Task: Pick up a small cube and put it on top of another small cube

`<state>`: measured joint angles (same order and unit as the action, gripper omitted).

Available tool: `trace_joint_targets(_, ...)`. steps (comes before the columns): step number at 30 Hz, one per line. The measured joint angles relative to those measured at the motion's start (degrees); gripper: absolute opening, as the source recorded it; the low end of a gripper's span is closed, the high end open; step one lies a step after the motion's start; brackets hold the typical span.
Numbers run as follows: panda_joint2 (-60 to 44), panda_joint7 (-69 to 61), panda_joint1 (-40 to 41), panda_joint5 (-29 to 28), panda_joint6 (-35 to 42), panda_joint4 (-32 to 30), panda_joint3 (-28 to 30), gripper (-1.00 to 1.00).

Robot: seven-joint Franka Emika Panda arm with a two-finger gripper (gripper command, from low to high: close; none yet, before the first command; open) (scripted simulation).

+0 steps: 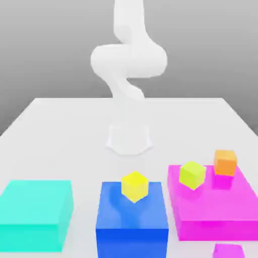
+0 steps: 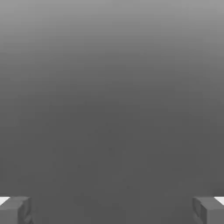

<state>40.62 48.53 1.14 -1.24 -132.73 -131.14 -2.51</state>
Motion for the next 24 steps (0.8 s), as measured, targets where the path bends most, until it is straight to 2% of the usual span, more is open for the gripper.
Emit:
trace_joint_targets(13,-27.34,16.00,3.36,-9.12,-4.93,3.36,-11.41,0.00)
trace_joint_targets(24,-49.86,28.36,-0.33,-15.29,-9.27,6.10,-14.43,0.00)
